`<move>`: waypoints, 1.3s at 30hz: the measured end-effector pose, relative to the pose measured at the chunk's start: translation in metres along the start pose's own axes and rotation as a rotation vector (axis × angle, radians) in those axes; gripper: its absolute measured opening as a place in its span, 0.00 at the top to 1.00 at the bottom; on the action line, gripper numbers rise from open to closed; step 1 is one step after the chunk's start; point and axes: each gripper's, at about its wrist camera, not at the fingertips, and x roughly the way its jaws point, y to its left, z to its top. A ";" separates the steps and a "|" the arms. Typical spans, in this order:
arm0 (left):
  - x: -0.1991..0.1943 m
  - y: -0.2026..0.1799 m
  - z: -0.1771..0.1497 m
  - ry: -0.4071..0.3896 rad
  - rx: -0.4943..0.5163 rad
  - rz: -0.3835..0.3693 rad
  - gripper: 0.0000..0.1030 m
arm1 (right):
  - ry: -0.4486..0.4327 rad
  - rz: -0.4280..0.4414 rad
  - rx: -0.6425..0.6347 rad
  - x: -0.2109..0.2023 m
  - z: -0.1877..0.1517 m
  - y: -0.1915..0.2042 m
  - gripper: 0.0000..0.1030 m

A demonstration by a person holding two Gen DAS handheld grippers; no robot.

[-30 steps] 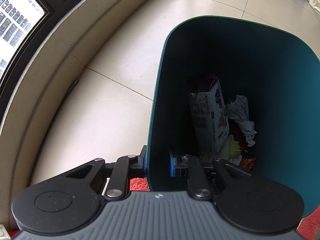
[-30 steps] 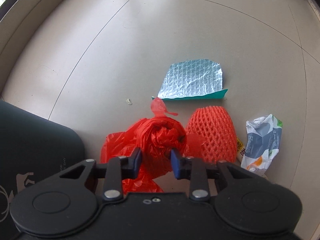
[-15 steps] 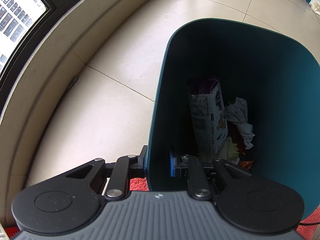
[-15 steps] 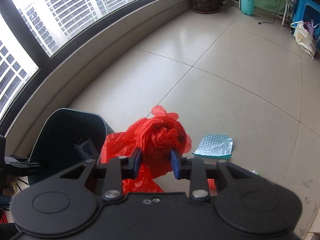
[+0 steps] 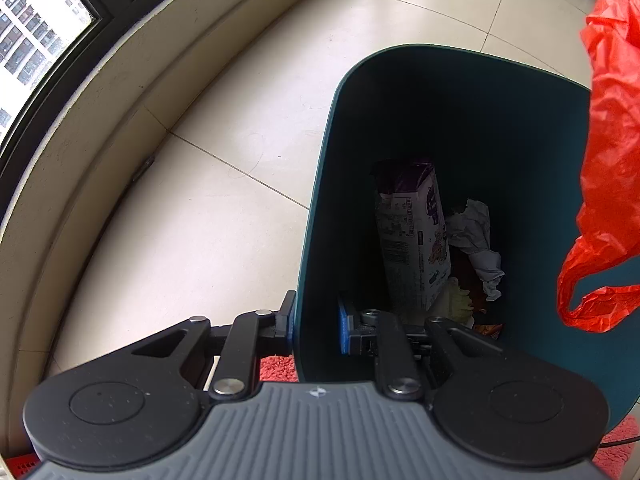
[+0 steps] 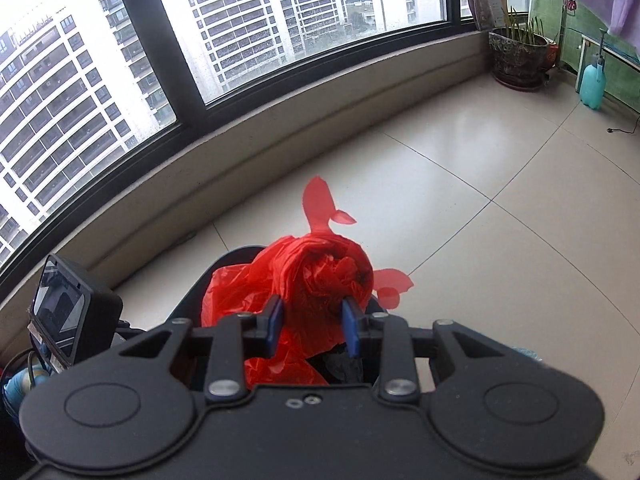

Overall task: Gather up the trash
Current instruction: 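Carry the red plastic bag into the bin and open the right gripper, then move the right gripper to the white-and-blue plastic bag and grasp it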

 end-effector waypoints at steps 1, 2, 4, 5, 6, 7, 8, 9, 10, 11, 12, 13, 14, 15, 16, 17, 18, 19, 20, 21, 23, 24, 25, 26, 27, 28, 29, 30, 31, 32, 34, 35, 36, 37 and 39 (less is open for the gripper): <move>-0.001 0.001 0.000 0.001 -0.002 -0.002 0.81 | 0.017 -0.001 -0.012 0.007 -0.004 0.008 0.71; -0.001 0.001 0.000 0.001 -0.003 -0.004 0.81 | 0.033 -0.001 -0.022 0.015 -0.006 0.013 0.71; -0.002 0.003 0.000 0.001 -0.004 -0.009 0.81 | 0.072 0.000 -0.043 0.032 -0.009 0.020 0.71; -0.002 0.004 -0.001 -0.001 -0.003 -0.010 0.81 | 0.089 -0.002 -0.050 0.040 -0.012 0.025 0.71; -0.003 0.004 -0.001 -0.002 -0.002 -0.011 0.81 | 0.106 -0.001 -0.056 0.046 -0.016 0.029 0.71; -0.003 0.004 -0.001 -0.004 -0.001 -0.011 0.81 | 0.129 0.001 -0.066 0.052 -0.020 0.034 0.71; -0.003 0.005 -0.001 -0.004 -0.002 -0.012 0.81 | 0.145 -0.001 -0.073 0.057 -0.024 0.036 0.71; -0.003 0.005 -0.001 -0.004 -0.002 -0.013 0.81 | 0.165 -0.004 -0.079 0.062 -0.029 0.039 0.71; -0.002 0.006 -0.002 -0.004 -0.002 -0.014 0.81 | 0.184 -0.004 -0.086 0.068 -0.033 0.042 0.71; -0.002 0.006 -0.002 -0.004 -0.002 -0.014 0.81 | 0.211 -0.007 -0.096 0.074 -0.039 0.044 0.71; -0.002 0.006 -0.002 -0.004 -0.002 -0.014 0.81 | 0.228 -0.011 -0.102 0.078 -0.043 0.046 0.71; -0.002 0.006 -0.002 -0.005 -0.002 -0.014 0.81 | 0.243 -0.013 -0.107 0.082 -0.047 0.047 0.71; -0.002 0.006 -0.002 -0.005 -0.002 -0.015 0.81 | 0.261 -0.015 -0.113 0.087 -0.051 0.049 0.71; -0.001 0.006 -0.003 -0.006 -0.001 -0.015 0.81 | 0.272 -0.018 -0.116 0.090 -0.054 0.050 0.71; -0.001 0.006 -0.003 -0.006 -0.001 -0.015 0.81 | 0.284 -0.024 -0.123 0.094 -0.058 0.052 0.71; -0.001 0.006 -0.003 -0.006 -0.001 -0.015 0.81 | 0.293 -0.026 -0.131 0.097 -0.061 0.053 0.71; -0.001 0.006 -0.003 -0.006 -0.001 -0.015 0.81 | 0.302 -0.027 -0.137 0.099 -0.064 0.054 0.71; -0.001 0.006 -0.003 -0.006 -0.002 -0.015 0.81 | 0.311 -0.028 -0.141 0.102 -0.067 0.055 0.70; -0.001 0.006 -0.003 -0.006 -0.002 -0.016 0.81 | 0.318 -0.026 -0.142 0.105 -0.068 0.056 0.69; -0.001 0.006 -0.003 -0.006 -0.002 -0.016 0.81 | 0.322 -0.026 -0.142 0.107 -0.069 0.056 0.67; -0.001 0.006 -0.003 -0.006 -0.002 -0.015 0.81 | 0.328 -0.027 -0.138 0.110 -0.070 0.054 0.66; -0.001 0.006 -0.003 -0.006 -0.001 -0.015 0.81 | 0.331 -0.025 -0.137 0.111 -0.071 0.053 0.66; -0.001 0.006 -0.003 -0.007 0.000 -0.015 0.81 | 0.331 -0.024 -0.134 0.111 -0.071 0.052 0.65; -0.001 0.006 -0.003 -0.007 0.000 -0.014 0.81 | 0.326 -0.023 -0.128 0.115 -0.066 0.056 0.64; -0.001 0.005 -0.003 -0.007 0.000 -0.014 0.81 | 0.318 -0.017 -0.124 0.113 -0.065 0.054 0.59; -0.001 0.005 -0.003 -0.007 0.000 -0.014 0.81 | 0.307 -0.010 -0.118 0.110 -0.060 0.049 0.53; -0.001 0.005 -0.003 -0.007 0.000 -0.014 0.81 | 0.296 -0.005 -0.110 0.108 -0.058 0.050 0.50; -0.001 0.005 -0.003 -0.007 -0.001 -0.014 0.81 | 0.287 0.001 -0.105 0.105 -0.058 0.049 0.45; -0.001 0.005 -0.003 -0.006 -0.001 -0.014 0.81 | 0.279 0.009 -0.099 0.100 -0.065 0.050 0.44; -0.001 0.005 -0.003 -0.006 -0.001 -0.014 0.81 | 0.273 0.019 -0.088 0.095 -0.063 0.049 0.44; -0.001 0.005 -0.003 -0.007 0.000 -0.013 0.81 | 0.260 0.038 -0.070 0.083 -0.061 0.045 0.43; -0.001 0.005 -0.003 -0.008 0.002 -0.012 0.81 | 0.248 0.041 -0.063 0.076 -0.059 0.043 0.42; 0.000 0.005 -0.003 -0.008 0.002 -0.011 0.81 | 0.239 0.043 -0.056 0.069 -0.058 0.040 0.40; 0.000 0.005 -0.003 -0.008 0.002 -0.011 0.81 | 0.223 0.048 -0.046 0.060 -0.056 0.036 0.39; 0.000 0.005 -0.003 -0.007 0.000 -0.011 0.81 | 0.203 0.039 -0.029 0.046 -0.052 0.029 0.38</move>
